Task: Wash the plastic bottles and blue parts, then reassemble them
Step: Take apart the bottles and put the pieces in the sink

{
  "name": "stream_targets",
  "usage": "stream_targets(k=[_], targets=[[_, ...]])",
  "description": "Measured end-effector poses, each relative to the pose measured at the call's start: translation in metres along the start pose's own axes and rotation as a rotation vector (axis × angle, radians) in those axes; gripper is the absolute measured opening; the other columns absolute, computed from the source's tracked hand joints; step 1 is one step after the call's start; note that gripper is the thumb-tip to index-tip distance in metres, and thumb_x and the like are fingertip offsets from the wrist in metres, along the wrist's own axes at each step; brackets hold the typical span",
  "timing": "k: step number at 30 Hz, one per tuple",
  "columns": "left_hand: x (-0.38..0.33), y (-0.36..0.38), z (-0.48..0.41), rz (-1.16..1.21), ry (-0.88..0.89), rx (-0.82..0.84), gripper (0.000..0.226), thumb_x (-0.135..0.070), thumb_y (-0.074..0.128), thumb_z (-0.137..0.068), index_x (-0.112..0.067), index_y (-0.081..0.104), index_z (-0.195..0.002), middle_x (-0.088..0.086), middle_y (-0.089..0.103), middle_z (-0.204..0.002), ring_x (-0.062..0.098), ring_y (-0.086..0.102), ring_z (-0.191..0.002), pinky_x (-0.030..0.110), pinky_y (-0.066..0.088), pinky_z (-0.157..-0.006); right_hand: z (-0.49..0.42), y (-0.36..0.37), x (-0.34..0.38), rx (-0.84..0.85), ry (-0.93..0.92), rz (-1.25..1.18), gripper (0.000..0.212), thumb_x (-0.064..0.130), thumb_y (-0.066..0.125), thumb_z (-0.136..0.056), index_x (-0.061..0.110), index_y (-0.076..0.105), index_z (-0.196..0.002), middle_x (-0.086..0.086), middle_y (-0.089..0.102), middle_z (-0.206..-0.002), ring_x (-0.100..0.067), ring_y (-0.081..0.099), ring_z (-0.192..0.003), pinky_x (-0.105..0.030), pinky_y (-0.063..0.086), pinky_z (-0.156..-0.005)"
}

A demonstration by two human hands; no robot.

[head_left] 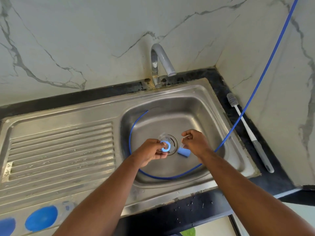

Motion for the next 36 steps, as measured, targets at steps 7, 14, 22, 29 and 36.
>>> stream_targets(k=[7, 14, 22, 29, 36], targets=[[0.019, 0.000, -0.034, -0.146, -0.115, -0.020, 0.026, -0.010, 0.052, -0.099, 0.006, 0.065, -0.114, 0.023, 0.070, -0.106, 0.024, 0.068, -0.089, 0.029, 0.062, -0.072, -0.027, 0.004, -0.006, -0.016, 0.001, 0.143, 0.005, 0.014, 0.073, -0.084, 0.015, 0.069, -0.081, 0.003, 0.069, -0.070, -0.012, 0.069, -0.057, -0.036, 0.059, -0.075], [0.017, -0.007, -0.064, -0.770, 0.050, -0.148, 0.032, -0.019, 0.050, -0.103, 0.008, 0.068, -0.099, 0.023, 0.069, -0.101, 0.029, 0.064, -0.090, 0.029, 0.045, -0.075, -0.046, 0.034, -0.021, 0.132, 0.013, 0.321, 0.011, 0.012, 0.070, -0.080, 0.022, 0.072, -0.079, 0.003, 0.073, -0.079, -0.019, 0.069, -0.082, -0.031, 0.056, -0.078], [0.023, 0.005, -0.085, -0.979, 0.210, -0.051, 0.013, 0.001, 0.060, -0.094, 0.009, 0.065, -0.103, 0.021, 0.059, -0.113, 0.022, 0.054, -0.090, 0.000, 0.033, -0.065, -0.053, 0.054, -0.044, 0.191, 0.075, 0.432, 0.015, 0.007, 0.074, -0.075, 0.021, 0.073, -0.069, 0.006, 0.074, -0.078, -0.015, 0.071, -0.077, -0.032, 0.061, -0.075], [0.036, -0.002, -0.073, -1.157, 0.221, -0.049, 0.024, 0.008, 0.060, -0.083, -0.008, 0.072, -0.098, 0.008, 0.051, -0.123, 0.025, 0.056, -0.111, 0.017, 0.036, -0.082, -0.055, 0.064, -0.043, 0.210, 0.001, 0.520, 0.009, 0.014, 0.072, -0.084, 0.021, 0.078, -0.085, 0.005, 0.076, -0.096, -0.013, 0.068, -0.094, -0.022, 0.051, -0.081], [0.011, -0.037, -0.053, -1.111, 0.175, -0.260, 0.026, 0.001, 0.058, -0.088, -0.018, 0.071, -0.100, 0.004, 0.062, -0.110, 0.020, 0.062, -0.100, 0.024, 0.046, -0.082, -0.052, 0.104, -0.049, 0.359, 0.005, 0.657, 0.017, 0.022, 0.077, -0.080, 0.022, 0.079, -0.097, 0.000, 0.073, -0.106, -0.019, 0.067, -0.095, -0.028, 0.055, -0.082]])
Point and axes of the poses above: each hand's wrist, its own z-axis away from the middle knuckle, its own y-axis out of the palm, x = y × z, the point moved 9 cm from there along -z, towards the middle knuckle
